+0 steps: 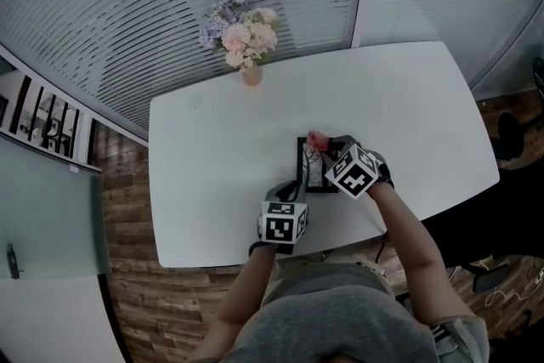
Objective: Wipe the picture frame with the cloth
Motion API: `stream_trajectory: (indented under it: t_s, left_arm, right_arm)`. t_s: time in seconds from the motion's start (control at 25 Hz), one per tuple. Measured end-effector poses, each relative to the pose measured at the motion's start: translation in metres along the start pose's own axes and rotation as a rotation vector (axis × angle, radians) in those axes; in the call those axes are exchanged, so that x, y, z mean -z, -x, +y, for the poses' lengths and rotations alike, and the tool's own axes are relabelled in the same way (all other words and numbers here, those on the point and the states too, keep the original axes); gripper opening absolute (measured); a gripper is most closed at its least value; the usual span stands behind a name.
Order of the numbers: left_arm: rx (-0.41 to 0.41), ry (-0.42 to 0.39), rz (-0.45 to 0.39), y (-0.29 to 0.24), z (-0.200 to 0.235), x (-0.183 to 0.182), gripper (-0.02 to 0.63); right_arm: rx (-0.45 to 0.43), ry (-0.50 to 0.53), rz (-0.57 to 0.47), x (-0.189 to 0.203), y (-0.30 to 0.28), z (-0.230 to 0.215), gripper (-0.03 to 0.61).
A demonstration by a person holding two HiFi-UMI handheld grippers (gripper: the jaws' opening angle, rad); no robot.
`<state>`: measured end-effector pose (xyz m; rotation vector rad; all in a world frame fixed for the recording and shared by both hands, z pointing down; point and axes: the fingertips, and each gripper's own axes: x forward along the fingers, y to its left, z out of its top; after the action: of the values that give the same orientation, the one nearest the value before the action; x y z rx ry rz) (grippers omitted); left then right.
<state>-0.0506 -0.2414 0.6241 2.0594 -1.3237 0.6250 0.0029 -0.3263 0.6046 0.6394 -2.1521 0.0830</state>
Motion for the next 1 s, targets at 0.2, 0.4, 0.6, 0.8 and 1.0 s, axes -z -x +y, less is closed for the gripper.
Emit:
stream_trajectory:
  t_s: [0.2,0.4,0.6,0.8,1.0]
  left_arm:
    - [0.003,0.000,0.005,0.001,0.000,0.000,0.044]
    - [0.006,0.004,0.003,0.000,0.000,0.000,0.044]
    - [0.003,0.004,0.001,0.000,0.000,0.000,0.044]
    - [0.005,0.014,0.000,-0.001,0.001,0.000,0.044]
    - [0.000,0.018,-0.004,-0.001,0.001,0.000,0.044]
  right_arm:
    - [0.008,0.009,0.029,0.008,-0.005,-0.004,0.044]
    - [0.001,0.006,0.037,0.013,-0.012,-0.003,0.044]
    - [-0.010,-0.020,0.033,0.014,-0.012,-0.003,0.044]
    - [-0.015,-0.029,0.032,0.014,-0.012,-0.001,0.044]
    - [-0.032,-0.029,0.037,0.016,-0.010,0.006,0.044]
